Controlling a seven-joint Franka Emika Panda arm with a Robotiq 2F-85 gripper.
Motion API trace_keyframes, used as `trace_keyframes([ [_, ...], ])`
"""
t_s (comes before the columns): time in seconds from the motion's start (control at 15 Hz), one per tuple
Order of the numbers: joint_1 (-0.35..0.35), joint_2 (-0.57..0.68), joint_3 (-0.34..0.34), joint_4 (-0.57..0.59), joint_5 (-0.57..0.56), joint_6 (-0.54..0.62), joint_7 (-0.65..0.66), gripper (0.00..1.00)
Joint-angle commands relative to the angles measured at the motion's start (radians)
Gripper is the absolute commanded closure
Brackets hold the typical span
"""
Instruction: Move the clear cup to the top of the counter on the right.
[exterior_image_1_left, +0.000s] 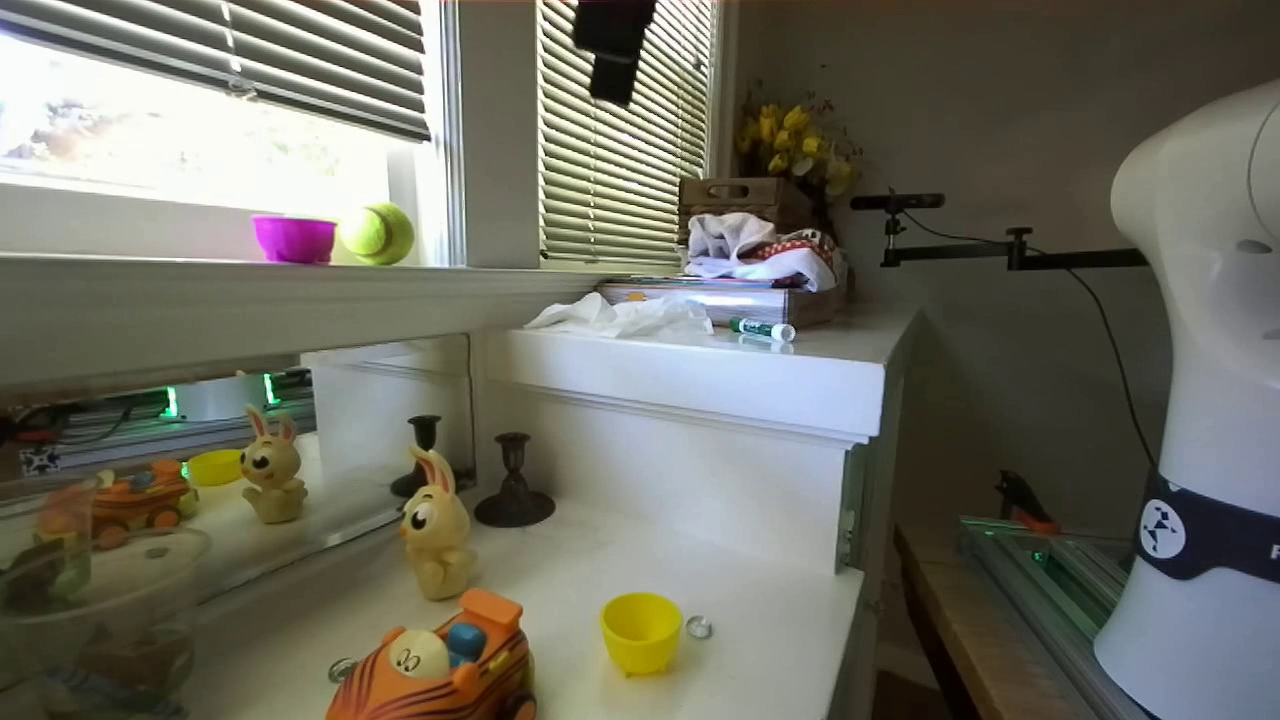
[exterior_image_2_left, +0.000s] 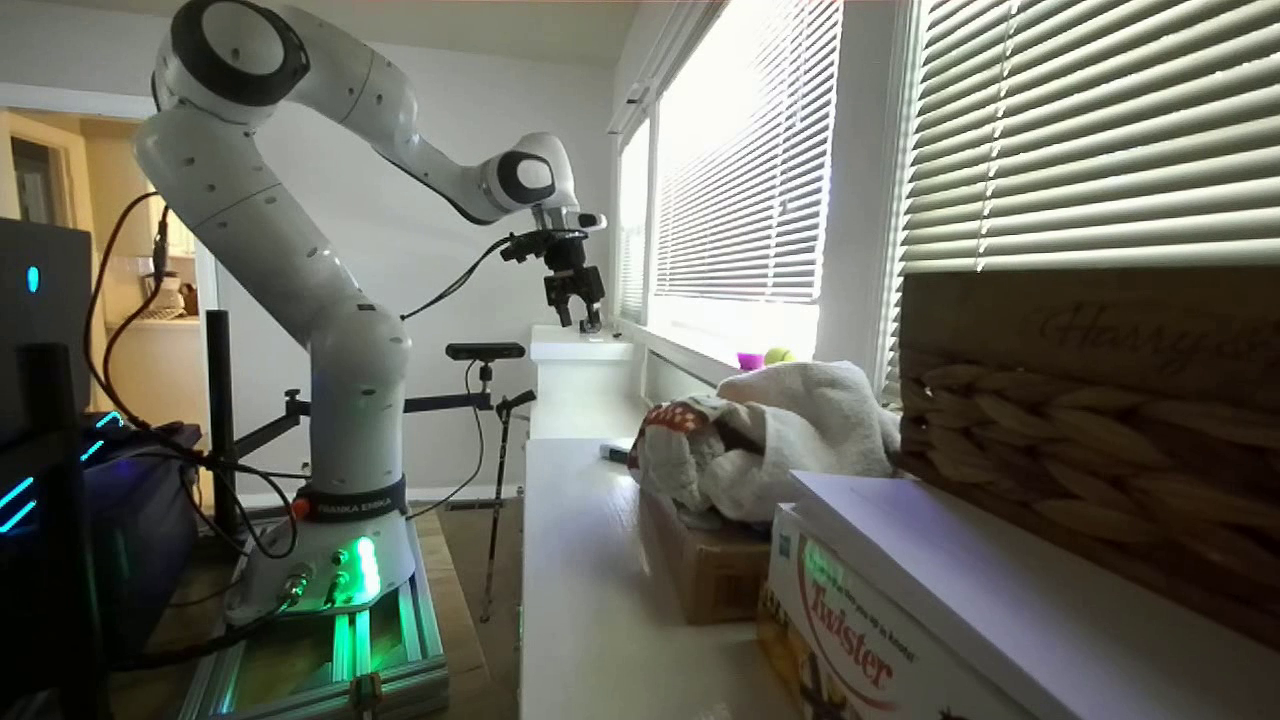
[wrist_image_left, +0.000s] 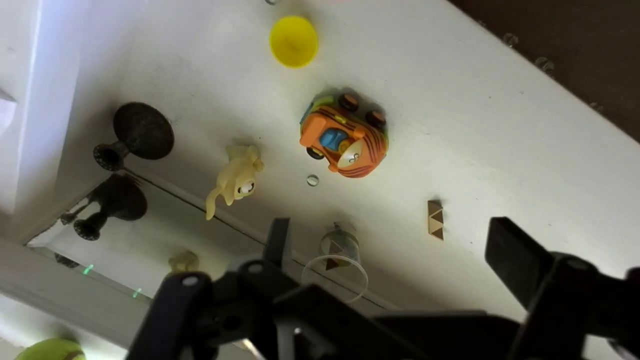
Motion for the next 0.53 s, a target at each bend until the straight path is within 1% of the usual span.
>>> trace_keyframes([
  [0.0, 0.028, 0.108, -0.081, 0.01, 0.008, 0.157, -0.11, 0.0],
  [0.13, 0.038, 0.17, -0.122, 0.026, 0.02, 0.2, -0.18, 0.0],
  [0.27, 0.059, 0.232, -0.17, 0.041, 0.061, 0.228, -0.257, 0.0],
  [0.47, 0.119, 0.3, -0.26, 0.049, 0.177, 0.286, -0.469, 0.0],
])
